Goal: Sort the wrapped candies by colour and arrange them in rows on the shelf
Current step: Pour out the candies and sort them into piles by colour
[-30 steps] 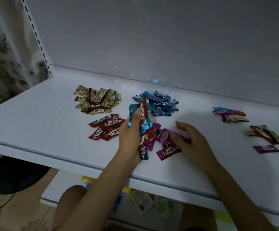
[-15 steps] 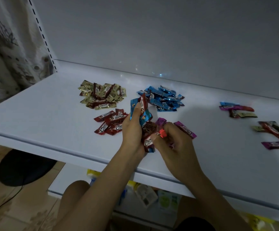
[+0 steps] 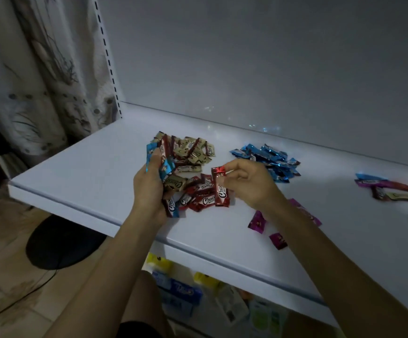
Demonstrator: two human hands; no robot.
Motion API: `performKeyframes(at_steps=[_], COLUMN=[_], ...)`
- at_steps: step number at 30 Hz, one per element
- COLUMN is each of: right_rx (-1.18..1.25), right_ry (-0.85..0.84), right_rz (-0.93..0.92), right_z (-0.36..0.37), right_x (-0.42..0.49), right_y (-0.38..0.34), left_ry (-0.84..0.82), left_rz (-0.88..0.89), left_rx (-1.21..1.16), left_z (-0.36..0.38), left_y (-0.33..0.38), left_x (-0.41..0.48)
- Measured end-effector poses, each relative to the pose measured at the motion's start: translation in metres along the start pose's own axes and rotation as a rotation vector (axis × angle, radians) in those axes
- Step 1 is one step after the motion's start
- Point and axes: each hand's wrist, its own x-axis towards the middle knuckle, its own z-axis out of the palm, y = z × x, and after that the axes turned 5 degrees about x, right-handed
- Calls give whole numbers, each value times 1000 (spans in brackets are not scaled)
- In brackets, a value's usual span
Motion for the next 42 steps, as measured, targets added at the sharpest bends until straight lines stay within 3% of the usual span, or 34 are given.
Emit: performKeyframes(at_steps=[5, 11, 14, 16, 19, 23, 26, 31, 36, 39, 42], right_rx=[-252, -545, -239, -7, 80, 190, 141, -231, -418, -355, -57], right_ry=[-50, 5, 47, -46, -160, -46, -9, -58, 4, 47, 65], right_rz=[16, -121, -143, -104, -89, -5, 53, 92, 79, 50, -21], right_z=[26, 29, 37, 44, 55, 49, 27, 11, 15, 19, 26], right_x=[27, 34, 29, 21, 18, 26, 35, 35, 40, 39, 33], right_y=[11, 11, -8, -26, -36, -33, -25, -1, 13, 11, -10], left_ry=[-37, -82, -105, -115, -134, -139, -136, -172, -207, -267, -305], left_rz=[51, 124, 157, 196, 204, 194, 169, 193, 229, 260, 287], left_rx=[74, 170, 187, 193, 173, 141, 113, 143, 161, 194, 238], left_z=[-10, -9, -10, -10, -12, -15, -16, -15, -17, -17, -15], left_y=[-8, -9, -11, -12, -14, -17, -16, -17, -18, -18, -17], left_x=[-2, -5, -2, -2, 0, 3, 4, 2, 3, 0, -2])
